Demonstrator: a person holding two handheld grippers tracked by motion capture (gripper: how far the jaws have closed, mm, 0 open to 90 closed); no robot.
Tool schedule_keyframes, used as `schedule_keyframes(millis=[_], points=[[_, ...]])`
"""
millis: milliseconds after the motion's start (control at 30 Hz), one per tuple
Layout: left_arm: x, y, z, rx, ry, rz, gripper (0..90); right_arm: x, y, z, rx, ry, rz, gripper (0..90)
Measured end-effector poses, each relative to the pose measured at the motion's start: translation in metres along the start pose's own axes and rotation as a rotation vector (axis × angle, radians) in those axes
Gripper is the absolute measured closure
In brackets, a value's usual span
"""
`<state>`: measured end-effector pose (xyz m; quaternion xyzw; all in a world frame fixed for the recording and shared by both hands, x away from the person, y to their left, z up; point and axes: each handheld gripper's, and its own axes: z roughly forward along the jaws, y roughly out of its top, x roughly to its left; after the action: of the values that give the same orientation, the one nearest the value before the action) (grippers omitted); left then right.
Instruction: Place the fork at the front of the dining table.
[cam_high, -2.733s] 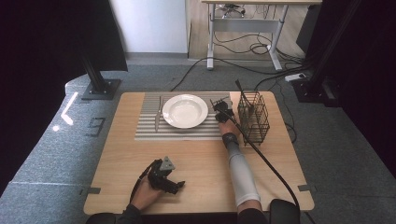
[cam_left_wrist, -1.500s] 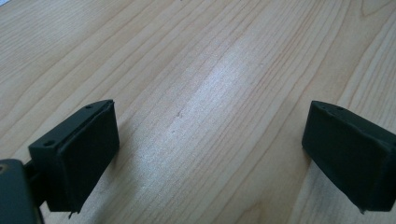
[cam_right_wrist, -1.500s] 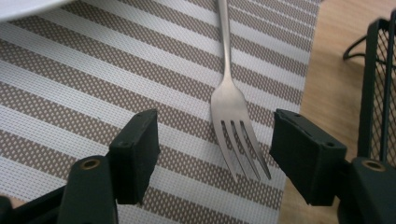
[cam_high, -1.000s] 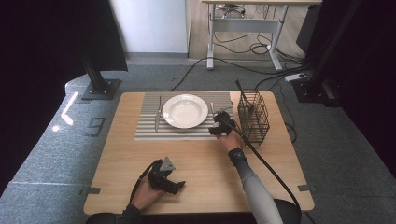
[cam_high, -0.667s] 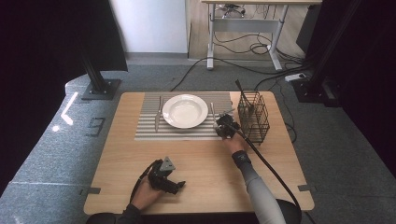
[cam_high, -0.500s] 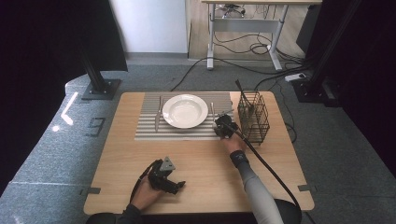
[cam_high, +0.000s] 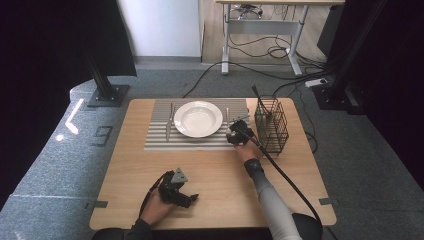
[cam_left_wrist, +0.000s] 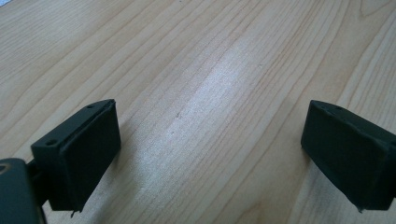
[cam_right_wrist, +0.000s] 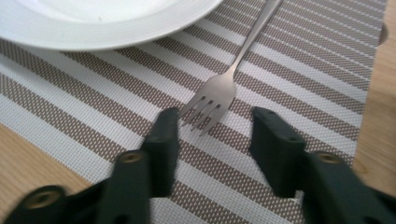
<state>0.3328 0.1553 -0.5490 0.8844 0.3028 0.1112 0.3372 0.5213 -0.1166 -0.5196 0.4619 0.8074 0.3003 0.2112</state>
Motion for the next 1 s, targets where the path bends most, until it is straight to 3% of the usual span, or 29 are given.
schedule_keyframes(millis=[167, 267, 400, 567, 767, 1000], points=[[0.001, 0.000, 0.001, 0.009, 0.016, -0.017, 0.0, 0.002, 0.003, -0.006, -0.033, 0.040, 0.018, 28.0], [0.001, 0.000, 0.001, 0.009, 0.016, -0.017, 0.0, 0.004, 0.003, -0.010, -0.037, 0.067, 0.006, 22.5], [0.001, 0.000, 0.001, 0.009, 0.016, -0.019, 0.0, 0.008, 0.003, -0.018, -0.039, 0.055, -0.022, 14.4], [0.001, 0.000, 0.001, 0.009, 0.018, -0.018, 0.0, 0.015, 0.002, -0.034, -0.075, 0.074, -0.066, 11.0], [0.001, 0.000, 0.001, 0.007, 0.018, -0.023, 0.0, 0.021, -0.002, -0.055, -0.121, 0.112, -0.079, 5.7], [0.001, 0.000, 0.001, 0.009, 0.019, -0.021, 0.0, 0.028, -0.014, -0.080, -0.122, 0.114, -0.125, 0.0]])
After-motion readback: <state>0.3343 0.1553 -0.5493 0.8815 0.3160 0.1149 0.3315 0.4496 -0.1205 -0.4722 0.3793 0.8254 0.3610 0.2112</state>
